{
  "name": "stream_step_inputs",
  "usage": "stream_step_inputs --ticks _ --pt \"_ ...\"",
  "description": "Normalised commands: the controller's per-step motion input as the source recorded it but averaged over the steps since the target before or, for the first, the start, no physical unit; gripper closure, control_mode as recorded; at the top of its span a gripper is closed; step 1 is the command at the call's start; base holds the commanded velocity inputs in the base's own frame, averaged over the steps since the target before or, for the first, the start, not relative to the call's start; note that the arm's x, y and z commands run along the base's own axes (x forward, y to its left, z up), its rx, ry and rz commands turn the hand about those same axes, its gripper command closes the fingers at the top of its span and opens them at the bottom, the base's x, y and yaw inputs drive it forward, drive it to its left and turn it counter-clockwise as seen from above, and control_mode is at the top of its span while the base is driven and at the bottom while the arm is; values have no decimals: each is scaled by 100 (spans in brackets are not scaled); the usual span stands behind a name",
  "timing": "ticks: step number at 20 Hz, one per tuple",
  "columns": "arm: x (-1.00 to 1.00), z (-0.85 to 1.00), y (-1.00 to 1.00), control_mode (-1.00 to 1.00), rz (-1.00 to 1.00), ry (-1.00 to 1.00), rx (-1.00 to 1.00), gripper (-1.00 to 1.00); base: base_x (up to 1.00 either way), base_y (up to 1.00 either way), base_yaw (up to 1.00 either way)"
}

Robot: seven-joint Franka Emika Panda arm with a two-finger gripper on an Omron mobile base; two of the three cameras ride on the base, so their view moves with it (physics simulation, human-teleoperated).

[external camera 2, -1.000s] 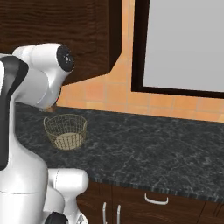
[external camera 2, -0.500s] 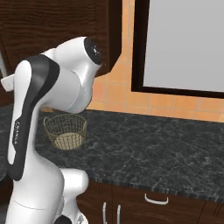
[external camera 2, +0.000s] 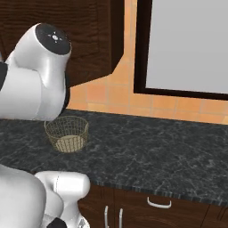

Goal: Open the cabinet, pick up the bread from the cabinet and place it in the basket. Then move the basket to the dining counter.

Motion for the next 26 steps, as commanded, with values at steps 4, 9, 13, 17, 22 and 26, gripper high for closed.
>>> stream_step_inputs --ticks 4,9,13,17,22,26 --pt "-95 6 61 -100 -20 -37 -24 -100 0 0 0" --pt "-67 -2 49 -100 -27 -7 -4 -100 0 0 0" --pt "18 -1 69 -100 -22 2 -30 -100 0 0 0" --pt "96 -46 23 -100 -25 17 -21 -100 0 0 0" --pt "27 -18 2 -100 -3 -12 -26 -100 0 0 0" --pt "-16 4 2 -100 0 -23 -23 -100 0 0 0"
